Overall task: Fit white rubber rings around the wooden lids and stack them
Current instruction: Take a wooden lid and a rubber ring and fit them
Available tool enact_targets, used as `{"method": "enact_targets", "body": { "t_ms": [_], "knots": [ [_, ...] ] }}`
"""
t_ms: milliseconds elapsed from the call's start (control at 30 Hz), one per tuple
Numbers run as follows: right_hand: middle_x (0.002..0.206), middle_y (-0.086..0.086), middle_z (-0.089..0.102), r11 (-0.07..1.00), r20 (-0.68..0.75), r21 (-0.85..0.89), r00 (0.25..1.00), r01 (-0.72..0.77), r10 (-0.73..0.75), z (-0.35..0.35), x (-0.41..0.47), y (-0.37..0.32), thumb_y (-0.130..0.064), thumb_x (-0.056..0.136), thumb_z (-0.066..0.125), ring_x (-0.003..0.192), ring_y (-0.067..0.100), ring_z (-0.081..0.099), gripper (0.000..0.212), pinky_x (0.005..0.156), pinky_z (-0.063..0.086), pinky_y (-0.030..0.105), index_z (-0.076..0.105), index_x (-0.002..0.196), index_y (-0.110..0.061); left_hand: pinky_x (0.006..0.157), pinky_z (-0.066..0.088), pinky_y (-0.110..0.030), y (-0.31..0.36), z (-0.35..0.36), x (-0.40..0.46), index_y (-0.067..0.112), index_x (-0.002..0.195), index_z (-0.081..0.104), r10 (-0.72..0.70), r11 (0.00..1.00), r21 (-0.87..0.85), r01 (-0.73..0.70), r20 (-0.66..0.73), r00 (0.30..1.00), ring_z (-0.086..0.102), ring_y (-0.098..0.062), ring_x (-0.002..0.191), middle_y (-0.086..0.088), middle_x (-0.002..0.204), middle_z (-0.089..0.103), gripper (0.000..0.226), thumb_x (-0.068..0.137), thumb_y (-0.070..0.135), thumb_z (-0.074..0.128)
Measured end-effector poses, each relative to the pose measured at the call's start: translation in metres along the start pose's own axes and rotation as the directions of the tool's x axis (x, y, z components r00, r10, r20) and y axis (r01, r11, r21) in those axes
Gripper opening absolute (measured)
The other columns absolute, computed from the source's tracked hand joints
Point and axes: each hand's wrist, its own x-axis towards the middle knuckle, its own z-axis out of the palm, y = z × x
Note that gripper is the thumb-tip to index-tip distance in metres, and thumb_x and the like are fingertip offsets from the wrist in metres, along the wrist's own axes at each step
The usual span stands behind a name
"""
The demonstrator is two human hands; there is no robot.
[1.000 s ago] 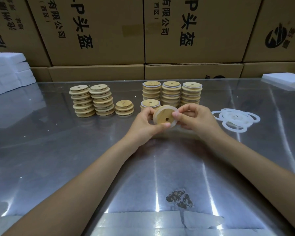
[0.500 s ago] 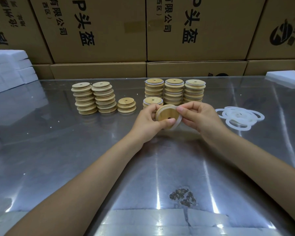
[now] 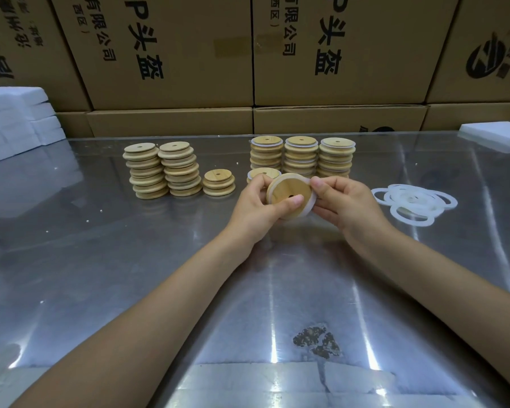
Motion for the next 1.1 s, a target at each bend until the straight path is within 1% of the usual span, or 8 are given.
{"method": "enact_targets", "body": {
  "t_ms": [133, 300, 367, 500, 667, 767, 967, 1100],
  "knots": [
    [0.083, 0.005, 0.072, 0.992, -0.023, -0.081, 0.995, 0.096, -0.098, 0.0036, -0.0014, -0.0026, -0.016, 0.089, 0.064, 0.084, 0.017, 0.067, 0.007, 0.080, 0.056, 0.031, 0.066, 0.082, -0.014, 0.075, 0.052, -0.036, 0.0007, -0.0007, -0.0004, 0.007, 0.099, 0.048, -0.025, 0.998, -0.062, 0.025, -0.002, 1.000, 0.058, -0.020, 0.088, -0.012, 0.095, 0.060, 0.029, 0.081, 0.005, 0.071],
    [0.078, -0.007, 0.071, 0.984, 0.011, -0.143, 0.995, 0.105, -0.104, 0.0052, -0.0045, 0.0022, -0.018, 0.087, 0.066, 0.078, 0.003, 0.067, 0.003, 0.072, 0.055, 0.022, 0.065, 0.084, -0.019, 0.079, 0.052, -0.038, 0.0001, -0.0066, 0.0009, 0.007, 0.103, 0.051, -0.037, 0.995, -0.090, 0.038, 0.013, 0.999, 0.059, -0.018, 0.092, -0.008, 0.097, 0.061, 0.032, 0.079, 0.005, 0.072],
    [0.080, -0.003, 0.070, 0.981, 0.006, -0.162, 0.994, 0.106, -0.106, 0.0044, -0.0043, 0.0028, -0.016, 0.087, 0.066, 0.077, 0.005, 0.066, 0.003, 0.073, 0.055, 0.023, 0.065, 0.084, -0.017, 0.079, 0.053, -0.037, 0.0003, -0.0070, 0.0013, 0.000, 0.112, 0.051, -0.038, 0.999, -0.019, 0.039, 0.029, 0.999, 0.059, -0.018, 0.091, -0.010, 0.099, 0.062, 0.041, 0.079, 0.007, 0.074],
    [0.089, 0.006, 0.071, 0.993, -0.001, -0.103, 0.999, 0.051, -0.051, 0.0031, -0.0028, 0.0022, -0.016, 0.089, 0.064, 0.087, 0.014, 0.066, 0.005, 0.081, 0.054, 0.024, 0.067, 0.089, -0.012, 0.070, 0.056, -0.028, 0.0033, -0.0070, 0.0023, 0.004, 0.104, 0.049, -0.038, 0.999, 0.022, 0.037, 0.032, 0.999, 0.062, -0.015, 0.085, -0.010, 0.096, 0.063, 0.036, 0.078, 0.008, 0.074],
    [0.103, 0.015, 0.070, 1.000, 0.001, -0.005, 1.000, -0.011, 0.011, 0.0040, -0.0030, 0.0010, -0.019, 0.090, 0.062, 0.099, 0.022, 0.065, 0.009, 0.090, 0.052, 0.029, 0.068, 0.094, -0.014, 0.082, 0.054, -0.041, 0.0018, -0.0057, 0.0018, 0.008, 0.100, 0.047, -0.072, 0.996, -0.048, 0.073, 0.025, 0.997, 0.062, -0.021, 0.092, -0.012, 0.098, 0.063, 0.033, 0.080, 0.009, 0.072],
    [0.104, 0.018, 0.070, 1.000, -0.010, -0.020, 1.000, -0.002, 0.001, 0.0040, -0.0027, 0.0014, -0.021, 0.088, 0.063, 0.101, 0.024, 0.065, 0.009, 0.091, 0.053, 0.031, 0.068, 0.093, -0.014, 0.079, 0.055, -0.038, 0.0002, -0.0046, 0.0019, 0.007, 0.103, 0.048, -0.065, 0.996, -0.056, 0.065, 0.005, 0.998, 0.062, -0.019, 0.091, -0.010, 0.097, 0.063, 0.034, 0.080, 0.010, 0.073],
    [0.086, -0.005, 0.073, 0.999, 0.051, -0.052, 0.999, 0.000, 0.003, 0.0014, -0.0025, -0.0006, -0.025, 0.086, 0.066, 0.085, 0.006, 0.068, 0.010, 0.071, 0.053, 0.017, 0.068, 0.095, -0.020, 0.072, 0.056, -0.027, -0.0038, -0.0046, 0.0006, -0.001, 0.119, 0.048, -0.100, 0.985, -0.142, 0.099, 0.001, 0.995, 0.064, -0.017, 0.096, -0.010, 0.105, 0.065, 0.046, 0.081, 0.011, 0.071],
    [0.089, -0.002, 0.074, 1.000, 0.034, -0.031, 0.999, 0.001, 0.000, -0.0001, -0.0022, -0.0001, -0.024, 0.088, 0.065, 0.085, 0.007, 0.069, 0.011, 0.071, 0.053, 0.017, 0.068, 0.096, -0.017, 0.064, 0.054, -0.021, -0.0026, -0.0022, -0.0006, 0.001, 0.123, 0.047, -0.111, 0.977, -0.177, 0.116, 0.033, 0.993, 0.063, -0.012, 0.091, -0.009, 0.107, 0.063, 0.048, 0.082, 0.011, 0.070]
  ]
}}
